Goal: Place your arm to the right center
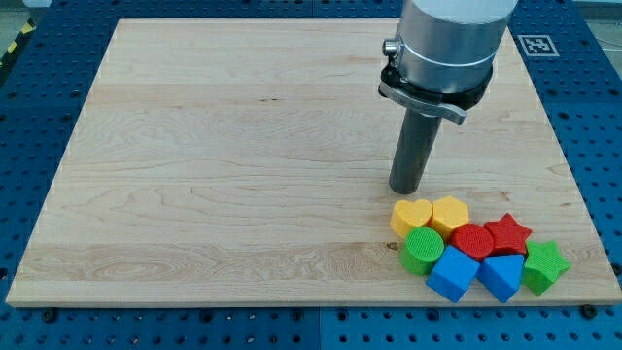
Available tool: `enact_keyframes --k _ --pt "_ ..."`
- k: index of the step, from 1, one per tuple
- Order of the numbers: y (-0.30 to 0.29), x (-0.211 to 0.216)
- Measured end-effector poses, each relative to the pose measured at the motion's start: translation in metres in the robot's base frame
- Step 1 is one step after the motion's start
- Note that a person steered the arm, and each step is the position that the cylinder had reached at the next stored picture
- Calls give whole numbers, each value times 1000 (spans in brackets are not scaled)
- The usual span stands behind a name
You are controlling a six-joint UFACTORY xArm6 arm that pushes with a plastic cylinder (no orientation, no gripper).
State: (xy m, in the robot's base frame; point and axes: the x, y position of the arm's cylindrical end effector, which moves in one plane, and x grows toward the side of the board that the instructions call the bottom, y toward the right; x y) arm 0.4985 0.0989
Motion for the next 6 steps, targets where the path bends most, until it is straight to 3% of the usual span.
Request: enact_keyframes --k 1,2,3,4,5,6 --pt "0 0" --pt "0 -25" --pt "34 -71" --pt "117 -89" --pt "207 -70" --pt "245 -41"
